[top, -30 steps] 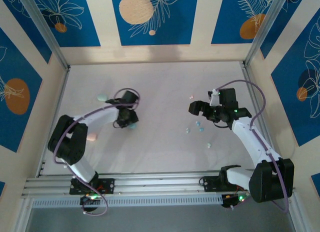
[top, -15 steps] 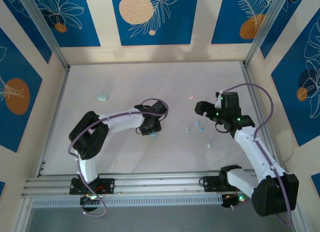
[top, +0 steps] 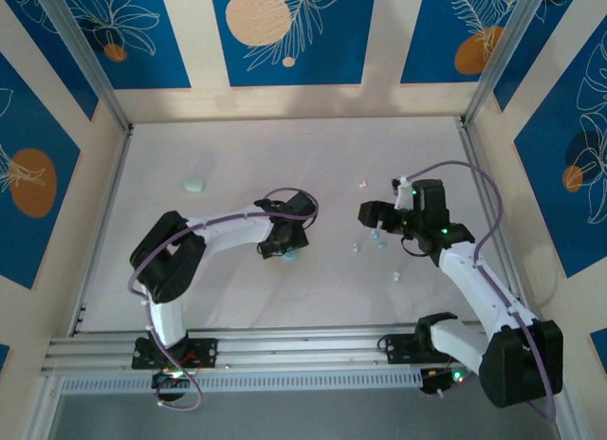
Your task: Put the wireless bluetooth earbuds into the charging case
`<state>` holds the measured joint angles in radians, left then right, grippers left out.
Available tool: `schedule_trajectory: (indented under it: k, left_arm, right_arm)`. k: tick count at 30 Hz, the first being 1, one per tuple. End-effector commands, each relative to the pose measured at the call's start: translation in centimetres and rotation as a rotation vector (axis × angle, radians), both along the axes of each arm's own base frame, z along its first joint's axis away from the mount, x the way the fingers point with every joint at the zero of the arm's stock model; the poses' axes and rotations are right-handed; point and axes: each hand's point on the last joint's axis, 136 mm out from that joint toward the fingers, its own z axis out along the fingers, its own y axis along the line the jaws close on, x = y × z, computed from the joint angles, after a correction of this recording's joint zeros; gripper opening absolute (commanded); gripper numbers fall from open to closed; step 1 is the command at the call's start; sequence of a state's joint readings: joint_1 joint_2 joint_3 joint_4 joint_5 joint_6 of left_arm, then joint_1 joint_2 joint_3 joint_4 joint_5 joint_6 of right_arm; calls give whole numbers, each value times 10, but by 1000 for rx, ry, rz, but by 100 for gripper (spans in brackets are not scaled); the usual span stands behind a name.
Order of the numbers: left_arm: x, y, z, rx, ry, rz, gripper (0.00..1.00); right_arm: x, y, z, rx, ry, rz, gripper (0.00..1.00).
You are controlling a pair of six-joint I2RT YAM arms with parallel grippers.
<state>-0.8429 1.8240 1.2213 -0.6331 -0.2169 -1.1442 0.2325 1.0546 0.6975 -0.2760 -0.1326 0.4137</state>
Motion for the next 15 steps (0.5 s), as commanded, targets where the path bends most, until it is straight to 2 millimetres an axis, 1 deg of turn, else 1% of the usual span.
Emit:
schedule_trajectory:
  k: [1,4,5,8,11,13,15]
  left_arm:
    - [7,25,42,22,-144,50,82]
    - [12,58,70,50,-257,81,83]
    - [12,69,78,51,-289,90,83]
    - [12,96,96,25,-382,90,85]
    - [8,122,109,9,-483,88,88]
    - [4,137,117,0,-554,86,91]
    - [0,147,124,-26,-616,78,93]
  right_arm:
    - [-2,31,-6,-69,-81,133,76]
    - [-8,65,-20,-136,-141,227,75]
    - [-10,76,-27,-160,-165,253,75]
    - [-24,114,-46,-234,-253,392,74]
    - [-36,141,-71,-318,-294,531,75]
    - [-45,156,-81,-320,-284,626,75]
    - [-50,166,-90,-326,-280,691,75]
